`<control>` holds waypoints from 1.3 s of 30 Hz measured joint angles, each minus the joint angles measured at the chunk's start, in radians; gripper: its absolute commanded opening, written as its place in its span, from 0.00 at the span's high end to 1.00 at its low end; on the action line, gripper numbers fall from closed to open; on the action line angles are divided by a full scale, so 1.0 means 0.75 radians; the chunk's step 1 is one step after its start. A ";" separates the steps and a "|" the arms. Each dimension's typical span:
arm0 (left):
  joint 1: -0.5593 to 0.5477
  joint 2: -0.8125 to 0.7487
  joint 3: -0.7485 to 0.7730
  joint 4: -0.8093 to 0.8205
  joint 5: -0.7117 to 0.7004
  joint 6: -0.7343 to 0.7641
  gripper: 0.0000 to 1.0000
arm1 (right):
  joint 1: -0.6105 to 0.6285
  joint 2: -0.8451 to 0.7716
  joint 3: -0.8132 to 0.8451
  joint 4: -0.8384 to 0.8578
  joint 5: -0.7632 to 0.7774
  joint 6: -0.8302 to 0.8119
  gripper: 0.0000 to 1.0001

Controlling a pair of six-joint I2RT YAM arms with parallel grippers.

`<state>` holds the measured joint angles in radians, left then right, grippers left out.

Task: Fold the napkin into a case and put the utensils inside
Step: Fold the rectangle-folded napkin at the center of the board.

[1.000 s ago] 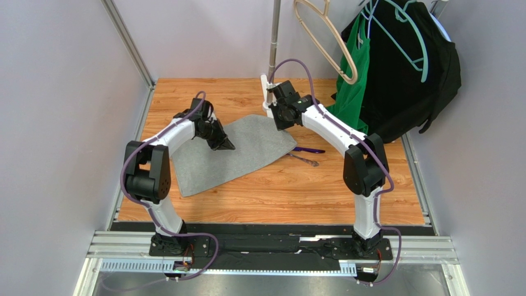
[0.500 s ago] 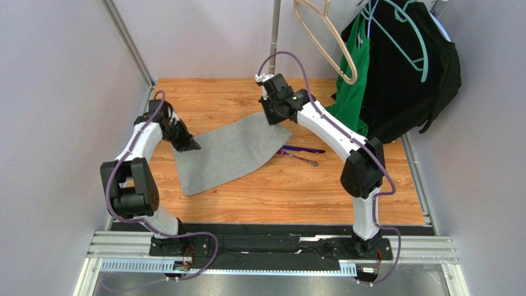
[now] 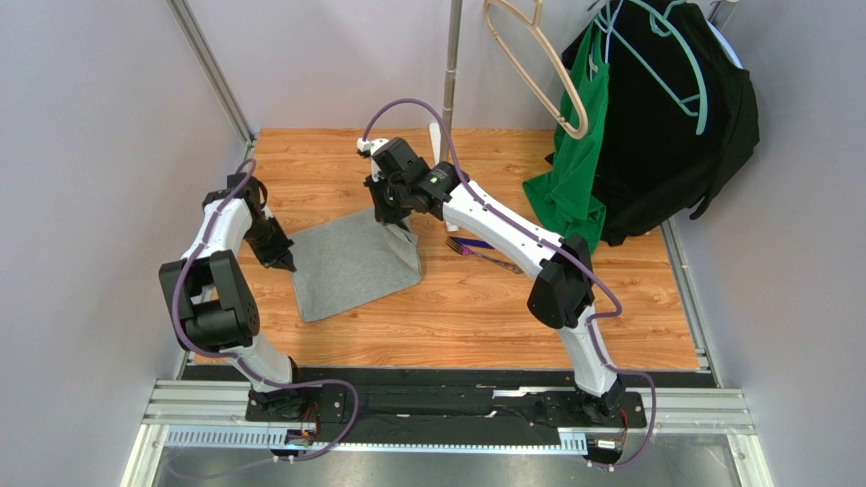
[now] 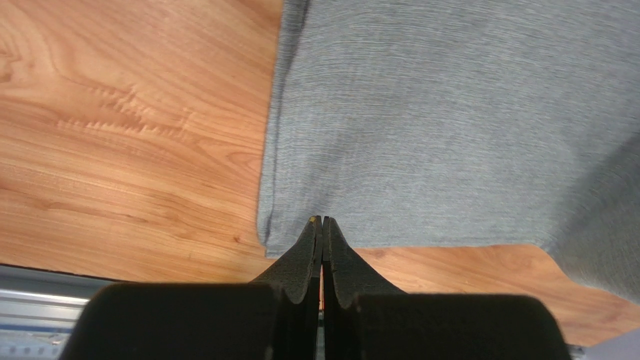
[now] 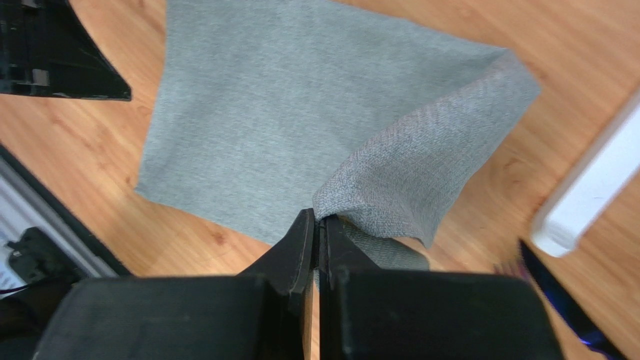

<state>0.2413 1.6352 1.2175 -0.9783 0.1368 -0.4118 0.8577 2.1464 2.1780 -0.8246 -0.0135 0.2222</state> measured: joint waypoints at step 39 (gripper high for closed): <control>-0.292 0.285 -0.054 0.218 0.169 -0.214 0.99 | -0.145 -0.153 -0.399 0.404 -0.545 0.088 1.00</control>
<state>0.0223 1.8488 1.1770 -0.8146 0.2634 -0.5724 0.7486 2.0319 1.8786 -0.5217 -0.4225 0.2882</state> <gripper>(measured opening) 0.008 0.015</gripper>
